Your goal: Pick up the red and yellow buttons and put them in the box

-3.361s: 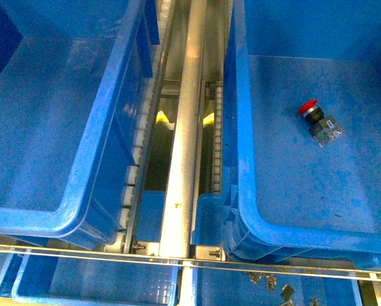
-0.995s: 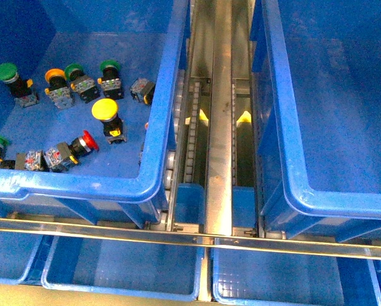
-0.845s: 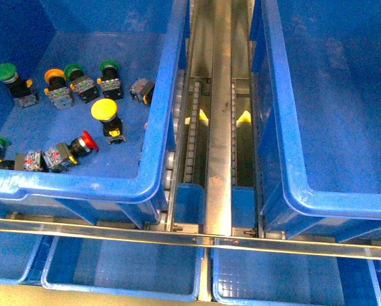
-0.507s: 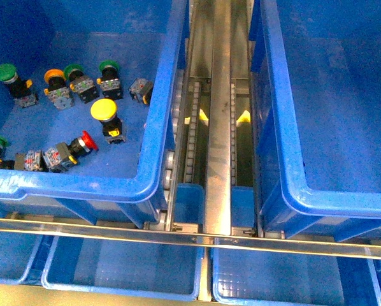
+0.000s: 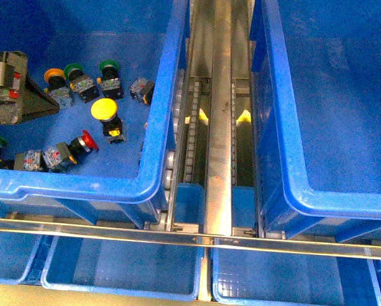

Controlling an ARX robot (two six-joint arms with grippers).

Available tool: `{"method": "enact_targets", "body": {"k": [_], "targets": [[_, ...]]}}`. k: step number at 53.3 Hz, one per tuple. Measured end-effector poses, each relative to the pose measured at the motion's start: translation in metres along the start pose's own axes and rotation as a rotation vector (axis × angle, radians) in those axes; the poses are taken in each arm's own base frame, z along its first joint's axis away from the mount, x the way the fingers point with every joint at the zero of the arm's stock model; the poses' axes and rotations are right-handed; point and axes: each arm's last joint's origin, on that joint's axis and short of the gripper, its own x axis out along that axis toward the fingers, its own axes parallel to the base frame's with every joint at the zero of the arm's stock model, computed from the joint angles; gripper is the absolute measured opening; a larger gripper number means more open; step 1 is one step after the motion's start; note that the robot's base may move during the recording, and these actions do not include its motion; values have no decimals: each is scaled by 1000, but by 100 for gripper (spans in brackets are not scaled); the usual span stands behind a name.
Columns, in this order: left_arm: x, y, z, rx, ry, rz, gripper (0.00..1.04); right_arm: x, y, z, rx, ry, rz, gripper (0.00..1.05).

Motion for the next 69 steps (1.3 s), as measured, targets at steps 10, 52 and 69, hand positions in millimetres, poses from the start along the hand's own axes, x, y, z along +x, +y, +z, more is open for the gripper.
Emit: {"method": "enact_targets", "body": {"k": [10,52,69], "targets": [[30,-8,13,54,28,-35,97,0,0,0,0,0,0,98],[109,-19,22,113,109,-62,97,0,0,0,0,0,0,98],[123,-22,28,116,108,-66,97,0,0,0,0,0,0,98]]}}
